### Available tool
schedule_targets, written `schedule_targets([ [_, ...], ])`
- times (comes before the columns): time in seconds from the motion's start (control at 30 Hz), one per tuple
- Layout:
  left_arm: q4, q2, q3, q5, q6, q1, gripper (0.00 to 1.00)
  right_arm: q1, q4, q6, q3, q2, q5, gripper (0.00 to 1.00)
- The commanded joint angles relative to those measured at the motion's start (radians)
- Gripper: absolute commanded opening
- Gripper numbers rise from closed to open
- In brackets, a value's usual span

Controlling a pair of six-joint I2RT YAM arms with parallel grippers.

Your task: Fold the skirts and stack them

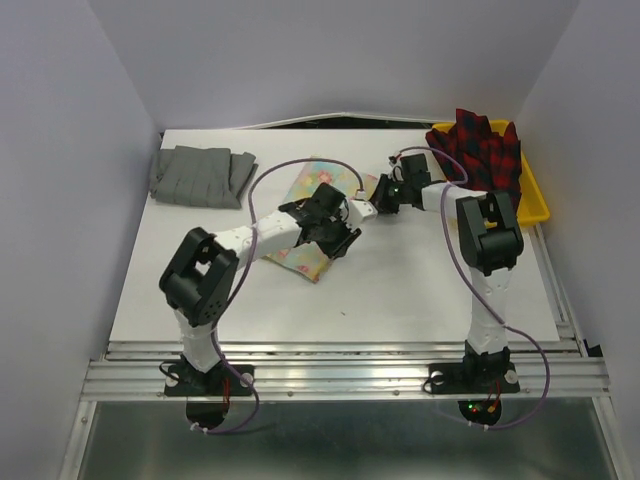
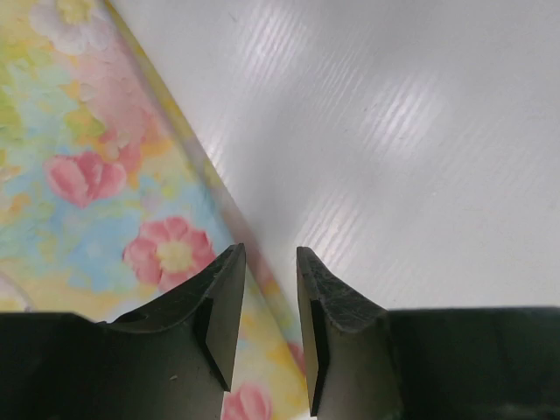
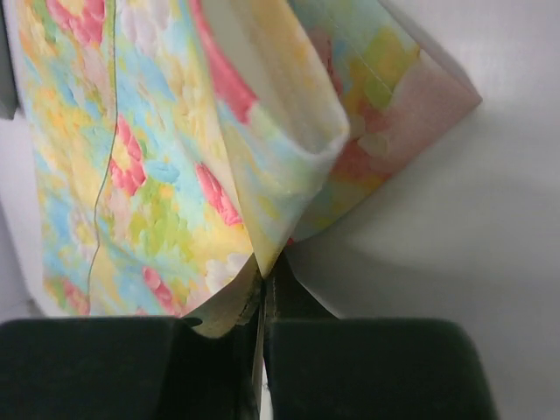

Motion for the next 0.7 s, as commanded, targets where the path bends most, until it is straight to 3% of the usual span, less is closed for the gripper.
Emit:
schedule_targets([
  [0.0, -0.018, -0.23, 0.003, 0.056, -0.046, 0.096, 0.41, 0.004, -0.163, -0.284, 0.158, 0.113, 0.195, 0.01],
  [0.23, -0.078, -0.263, -0.074, 0.055, 0.031, 0.4, 0.4, 0.063, -0.23, -0.516, 0.337, 0.194, 0.195, 0.01],
  [0.33, -0.053, -0.241, -0.125, 0.04, 0.077, 0.419, 0.39, 0.088, -0.244, -0.552, 0.386, 0.213, 0.216, 0.06],
  [0.43, -0.017, -0.202, -0.139, 0.081, 0.098, 0.417, 0.37, 0.088, -0.259, -0.532, 0.452, 0.208, 0.247, 0.29],
  [0.47, -0.009, -0.173, -0.135, 0.083, 0.097, 0.416, 0.34, 0.088, -0.273, -0.496, 0.479, 0.195, 0.259, 0.44],
  [0.5, -0.006, -0.172, -0.135, 0.083, 0.095, 0.415, 0.34, 0.088, -0.273, -0.495, 0.487, 0.195, 0.259, 0.51],
  [0.6, 0.01, -0.119, -0.132, 0.076, 0.089, 0.414, 0.29, 0.088, -0.301, -0.458, 0.493, 0.138, 0.299, 0.64],
  [0.67, 0.011, -0.082, -0.139, 0.069, 0.082, 0.409, 0.26, 0.088, -0.333, -0.416, 0.468, 0.078, 0.304, 0.64],
])
